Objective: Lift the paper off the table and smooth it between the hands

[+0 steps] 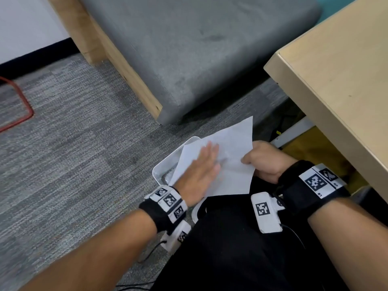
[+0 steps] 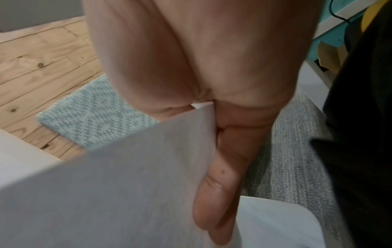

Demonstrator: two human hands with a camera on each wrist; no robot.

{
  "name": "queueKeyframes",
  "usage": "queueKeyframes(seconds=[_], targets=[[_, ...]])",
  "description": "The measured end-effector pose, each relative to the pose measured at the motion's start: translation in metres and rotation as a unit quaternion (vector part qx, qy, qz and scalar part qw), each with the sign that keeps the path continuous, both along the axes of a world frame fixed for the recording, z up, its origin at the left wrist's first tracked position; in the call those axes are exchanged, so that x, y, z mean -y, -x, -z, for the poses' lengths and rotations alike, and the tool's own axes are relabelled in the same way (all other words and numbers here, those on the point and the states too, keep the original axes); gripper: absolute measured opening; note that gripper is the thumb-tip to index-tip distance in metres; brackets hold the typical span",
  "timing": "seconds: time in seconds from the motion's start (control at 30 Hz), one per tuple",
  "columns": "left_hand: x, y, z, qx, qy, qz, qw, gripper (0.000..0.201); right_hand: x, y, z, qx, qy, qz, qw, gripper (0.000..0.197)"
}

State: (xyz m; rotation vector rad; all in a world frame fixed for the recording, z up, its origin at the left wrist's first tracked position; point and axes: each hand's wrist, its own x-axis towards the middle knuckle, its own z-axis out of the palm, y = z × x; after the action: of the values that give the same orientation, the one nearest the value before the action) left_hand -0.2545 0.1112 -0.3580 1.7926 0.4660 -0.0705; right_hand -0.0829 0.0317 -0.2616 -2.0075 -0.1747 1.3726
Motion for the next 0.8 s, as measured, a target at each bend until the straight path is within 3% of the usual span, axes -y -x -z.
queueKeyframes(seconds=[0.1,0.17,0.23,0.27,0.37,0.47,0.5,0.57,0.67,0.73,0.8], targets=[[0.012,0.016,0.026,-0.112,-0.014,0.123,0.986,0.074,0.001,-0.003,-0.002,-0.011,0.004,0.008,1.0,0.045],[0.001,0.047,0.047,-0.231,-0.079,0.184,0.952,0.083,0.005,-0.005,-0.003,-0.015,0.01,0.014,1.0,0.045],[-0.016,0.075,0.055,-0.306,-0.147,0.197,0.92,0.082,0.007,-0.007,-0.004,-0.009,0.008,0.018,1.0,0.045],[-0.024,0.085,0.051,-0.315,-0.166,0.182,0.916,0.079,0.007,-0.008,-0.004,-0.007,0.008,0.021,1.0,0.046],[-0.034,0.081,0.032,-0.217,-0.175,0.097,0.955,0.077,0.003,-0.004,-0.002,-0.009,0.008,0.023,1.0,0.047],[-0.015,0.053,0.007,-0.086,-0.066,0.092,0.99,0.073,-0.002,0.003,-0.001,-0.021,0.004,0.02,1.0,0.046],[-0.006,0.046,0.002,-0.085,-0.027,0.113,0.99,0.072,-0.004,0.005,-0.002,-0.021,0.003,0.016,1.0,0.046],[0.005,0.045,0.001,-0.166,0.011,0.167,0.972,0.073,-0.004,0.005,-0.005,-0.017,0.004,0.013,1.0,0.045],[-0.01,0.067,0.013,-0.315,-0.026,0.186,0.93,0.077,0.0,-0.002,-0.01,-0.007,0.011,0.027,1.0,0.046],[-0.026,0.073,0.016,-0.293,-0.055,0.114,0.948,0.08,0.004,-0.005,-0.011,0.001,0.017,0.03,0.999,0.047],[-0.035,0.062,0.018,-0.205,-0.087,0.034,0.974,0.074,0.006,-0.003,-0.011,0.0,0.03,0.028,0.999,0.047]])
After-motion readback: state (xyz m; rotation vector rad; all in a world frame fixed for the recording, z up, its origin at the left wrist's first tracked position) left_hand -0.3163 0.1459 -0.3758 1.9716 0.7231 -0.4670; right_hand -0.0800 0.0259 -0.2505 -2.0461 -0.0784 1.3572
